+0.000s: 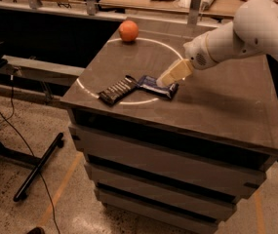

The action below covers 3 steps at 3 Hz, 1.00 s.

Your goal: Move rxbar blueberry near rxbar chocolate

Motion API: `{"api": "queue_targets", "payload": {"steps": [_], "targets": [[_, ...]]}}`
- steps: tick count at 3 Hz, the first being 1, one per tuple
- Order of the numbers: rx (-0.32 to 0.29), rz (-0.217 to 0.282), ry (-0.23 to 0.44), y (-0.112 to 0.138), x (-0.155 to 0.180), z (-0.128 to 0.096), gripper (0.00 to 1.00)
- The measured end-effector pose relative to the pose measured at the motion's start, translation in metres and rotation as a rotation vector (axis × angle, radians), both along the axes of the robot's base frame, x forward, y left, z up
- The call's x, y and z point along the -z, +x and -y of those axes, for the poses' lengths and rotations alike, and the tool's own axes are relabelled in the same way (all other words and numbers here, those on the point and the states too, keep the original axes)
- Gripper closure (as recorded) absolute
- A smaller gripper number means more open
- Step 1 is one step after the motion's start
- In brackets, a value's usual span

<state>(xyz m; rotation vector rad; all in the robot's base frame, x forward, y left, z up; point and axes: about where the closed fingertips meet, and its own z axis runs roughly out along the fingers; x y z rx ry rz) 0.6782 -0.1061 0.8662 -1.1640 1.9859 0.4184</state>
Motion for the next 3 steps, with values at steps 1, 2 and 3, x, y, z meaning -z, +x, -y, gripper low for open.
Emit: {"api": "queue_targets", "payload": {"steps": [1, 2, 3], "targets": [[0.106, 0.008, 0.076, 0.022, -0.004, 0.044, 0.00], [0.278, 0.022, 0.164, 0.043, -0.007, 0.102, 0.00], [0.372, 0.039, 0.210, 0.053, -0.012, 0.130, 0.00]]}}
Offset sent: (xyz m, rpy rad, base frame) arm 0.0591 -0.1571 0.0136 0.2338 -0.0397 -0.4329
